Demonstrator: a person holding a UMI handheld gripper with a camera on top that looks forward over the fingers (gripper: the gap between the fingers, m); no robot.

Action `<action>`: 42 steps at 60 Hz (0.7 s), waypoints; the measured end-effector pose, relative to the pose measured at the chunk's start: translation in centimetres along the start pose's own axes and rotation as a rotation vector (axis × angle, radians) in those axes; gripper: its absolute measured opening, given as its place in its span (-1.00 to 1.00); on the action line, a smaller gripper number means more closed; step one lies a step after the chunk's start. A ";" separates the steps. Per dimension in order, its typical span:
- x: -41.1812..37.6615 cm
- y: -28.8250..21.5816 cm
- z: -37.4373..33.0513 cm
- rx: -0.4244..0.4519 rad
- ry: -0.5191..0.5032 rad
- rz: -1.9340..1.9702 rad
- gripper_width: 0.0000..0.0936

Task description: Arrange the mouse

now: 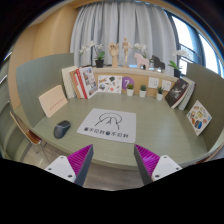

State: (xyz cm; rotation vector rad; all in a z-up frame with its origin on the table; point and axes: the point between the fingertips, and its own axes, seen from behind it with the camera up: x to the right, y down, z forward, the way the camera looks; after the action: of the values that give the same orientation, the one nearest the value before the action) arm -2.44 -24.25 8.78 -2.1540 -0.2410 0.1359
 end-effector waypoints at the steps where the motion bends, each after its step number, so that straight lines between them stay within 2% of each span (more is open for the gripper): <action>1: -0.8 0.6 0.3 -0.009 -0.003 -0.001 0.75; 10: -9.1 3.9 2.7 -0.091 -0.056 0.000 0.75; 21: -18.5 4.9 6.5 -0.163 -0.112 -0.027 0.77; 36: -24.5 2.5 13.8 -0.203 -0.082 -0.043 0.75; 42: -25.0 1.5 16.4 -0.216 -0.044 -0.039 0.65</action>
State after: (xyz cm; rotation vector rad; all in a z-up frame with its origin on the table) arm -29.71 -17.43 -1.44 -2.3612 -0.3360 0.1408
